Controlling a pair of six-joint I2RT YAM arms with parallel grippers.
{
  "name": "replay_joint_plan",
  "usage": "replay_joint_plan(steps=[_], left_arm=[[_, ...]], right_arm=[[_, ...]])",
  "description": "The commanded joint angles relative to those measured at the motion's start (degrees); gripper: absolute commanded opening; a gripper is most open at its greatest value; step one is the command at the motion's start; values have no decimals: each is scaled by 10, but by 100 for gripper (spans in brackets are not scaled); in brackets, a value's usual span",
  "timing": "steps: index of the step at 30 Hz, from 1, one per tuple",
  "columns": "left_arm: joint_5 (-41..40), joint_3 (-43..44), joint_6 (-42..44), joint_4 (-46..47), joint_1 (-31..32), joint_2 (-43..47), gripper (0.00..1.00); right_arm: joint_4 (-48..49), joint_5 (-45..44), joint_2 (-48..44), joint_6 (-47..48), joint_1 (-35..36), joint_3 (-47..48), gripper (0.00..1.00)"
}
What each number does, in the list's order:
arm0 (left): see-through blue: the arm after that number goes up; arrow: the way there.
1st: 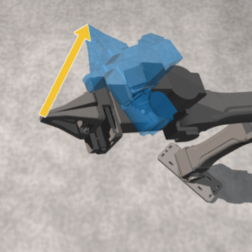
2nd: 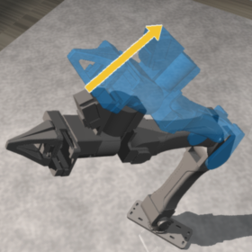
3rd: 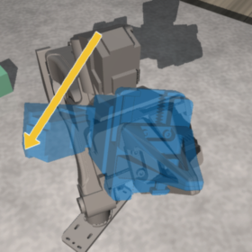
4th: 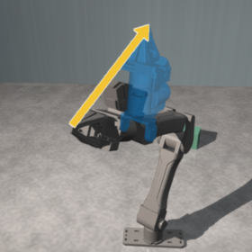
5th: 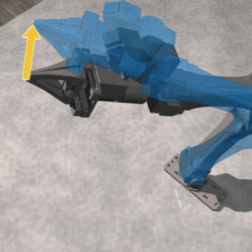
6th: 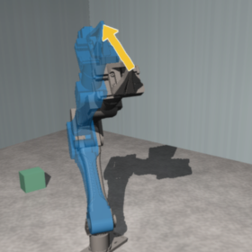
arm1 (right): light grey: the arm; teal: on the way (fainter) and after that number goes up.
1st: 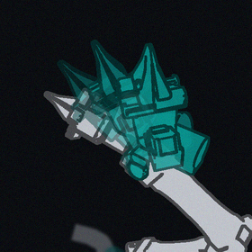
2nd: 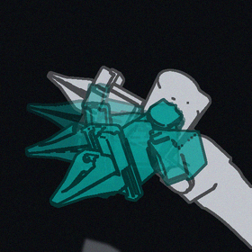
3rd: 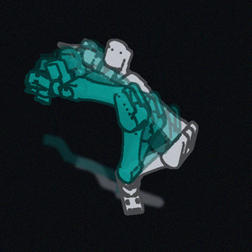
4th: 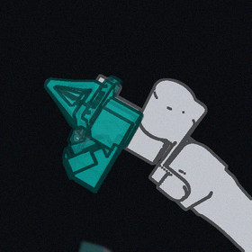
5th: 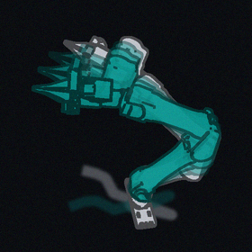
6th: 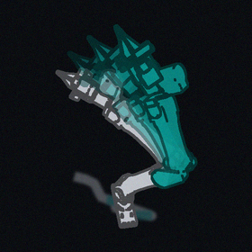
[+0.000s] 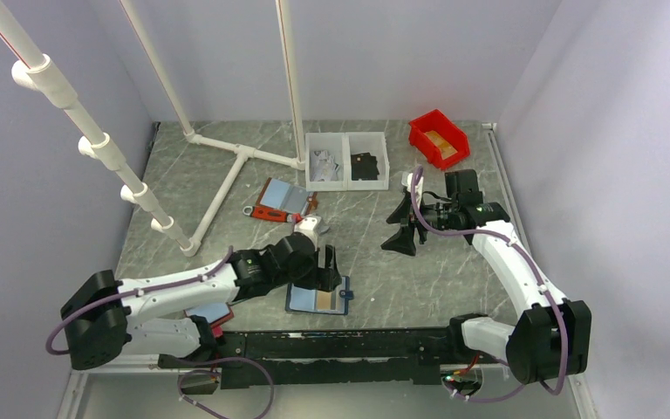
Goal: Take the credit cards out of the card holder
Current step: Remove the credit card from the card holder.
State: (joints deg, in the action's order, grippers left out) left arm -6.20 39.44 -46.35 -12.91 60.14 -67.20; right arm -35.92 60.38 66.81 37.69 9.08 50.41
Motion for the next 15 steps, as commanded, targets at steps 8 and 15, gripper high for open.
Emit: replay_joint_plan(steps=[8, 15], left_arm=[[-116, 79, -51, -81, 42, -101, 79], [-153, 156, -75, -164, 47, -190, 73]], right_arm=[[9, 29, 6, 0, -2, 7, 80], [10, 32, 7, -2, -2, 6, 80]])
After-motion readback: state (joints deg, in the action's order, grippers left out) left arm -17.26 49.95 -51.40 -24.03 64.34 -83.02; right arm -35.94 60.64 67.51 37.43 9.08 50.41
